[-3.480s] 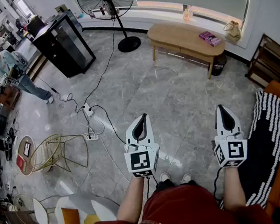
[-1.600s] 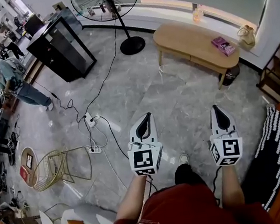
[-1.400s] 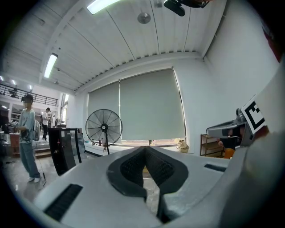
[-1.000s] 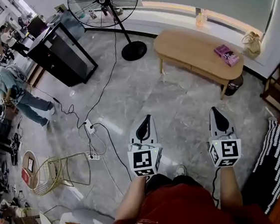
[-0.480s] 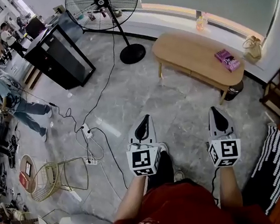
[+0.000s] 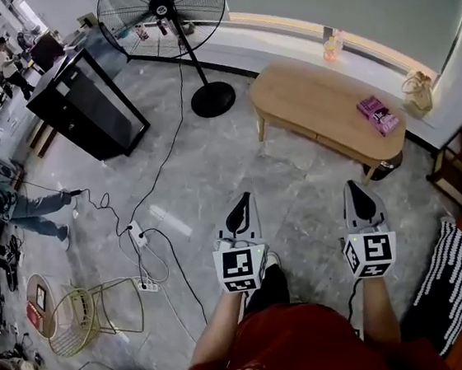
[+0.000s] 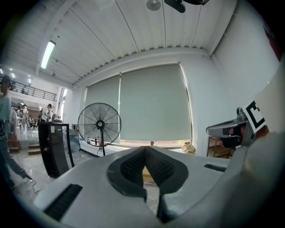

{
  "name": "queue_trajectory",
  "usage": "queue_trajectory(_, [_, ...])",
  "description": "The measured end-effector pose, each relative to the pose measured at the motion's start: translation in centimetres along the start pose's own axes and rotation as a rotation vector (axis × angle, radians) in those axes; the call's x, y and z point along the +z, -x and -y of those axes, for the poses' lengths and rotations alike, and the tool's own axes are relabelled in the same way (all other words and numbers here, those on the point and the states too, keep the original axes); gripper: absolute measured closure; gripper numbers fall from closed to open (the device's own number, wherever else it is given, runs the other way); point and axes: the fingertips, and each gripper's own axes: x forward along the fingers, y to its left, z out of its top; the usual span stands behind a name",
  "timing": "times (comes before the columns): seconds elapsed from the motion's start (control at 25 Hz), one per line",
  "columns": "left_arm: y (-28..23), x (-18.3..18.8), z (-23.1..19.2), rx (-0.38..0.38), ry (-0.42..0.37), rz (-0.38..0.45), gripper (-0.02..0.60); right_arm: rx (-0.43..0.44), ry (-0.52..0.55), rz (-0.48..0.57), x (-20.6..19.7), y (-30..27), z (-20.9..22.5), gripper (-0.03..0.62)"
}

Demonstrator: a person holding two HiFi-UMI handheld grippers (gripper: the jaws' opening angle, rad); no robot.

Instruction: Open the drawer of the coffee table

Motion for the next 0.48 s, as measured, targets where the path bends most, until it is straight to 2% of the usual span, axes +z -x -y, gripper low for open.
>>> queue_trajectory(0.48, [-12.1,1.4,-9.5,-0.039,0.007,-0.012,0.575,-0.038,0.002,-0.026,2.6,-14.5,-0.6,0.599])
